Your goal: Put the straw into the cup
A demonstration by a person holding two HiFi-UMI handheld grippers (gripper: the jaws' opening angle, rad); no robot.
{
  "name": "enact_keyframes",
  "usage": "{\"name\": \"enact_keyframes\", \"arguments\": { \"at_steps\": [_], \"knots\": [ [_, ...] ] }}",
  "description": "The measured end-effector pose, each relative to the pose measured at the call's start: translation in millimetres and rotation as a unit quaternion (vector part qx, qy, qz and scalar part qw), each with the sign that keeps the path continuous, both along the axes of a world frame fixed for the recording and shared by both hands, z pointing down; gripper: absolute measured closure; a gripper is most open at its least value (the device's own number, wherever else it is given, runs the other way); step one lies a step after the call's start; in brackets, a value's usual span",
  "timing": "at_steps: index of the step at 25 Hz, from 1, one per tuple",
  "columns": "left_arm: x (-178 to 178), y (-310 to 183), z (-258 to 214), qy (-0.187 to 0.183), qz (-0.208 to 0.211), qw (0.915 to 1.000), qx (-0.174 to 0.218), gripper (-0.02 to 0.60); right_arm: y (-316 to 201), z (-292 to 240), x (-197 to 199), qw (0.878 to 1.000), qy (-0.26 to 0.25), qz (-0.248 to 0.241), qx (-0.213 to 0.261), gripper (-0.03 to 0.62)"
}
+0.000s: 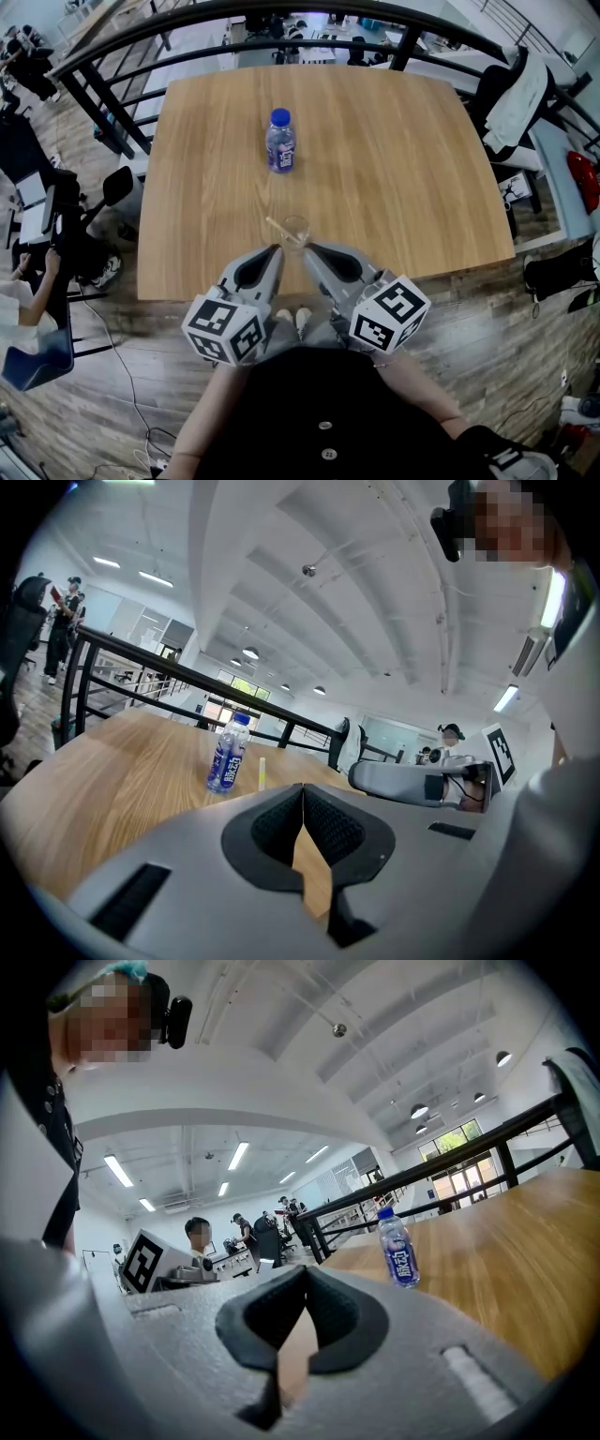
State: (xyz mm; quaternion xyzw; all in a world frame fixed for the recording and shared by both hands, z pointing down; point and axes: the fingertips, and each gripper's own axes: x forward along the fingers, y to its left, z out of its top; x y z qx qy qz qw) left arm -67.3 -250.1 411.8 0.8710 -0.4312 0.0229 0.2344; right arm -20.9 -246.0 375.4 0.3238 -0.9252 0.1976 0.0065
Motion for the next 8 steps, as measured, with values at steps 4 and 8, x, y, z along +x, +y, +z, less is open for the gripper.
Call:
{"name": "enact_keyframes", "arguments": {
  "at_steps": [4,8],
  "knots": [
    [0.5,0.2,1.1,-0.001,0.000,1.0000,-0.002,0.561,0.5,-0.3,1.6,1.000,0.001,0.001,0.000,0.595],
    [0.3,-0.3,2.0,-0.003,-0.002,1.0000,-0.003,0.561,1.1,0.2,3.2,1.000,0.002,0.001,-0.001,0.595]
  ]
}}
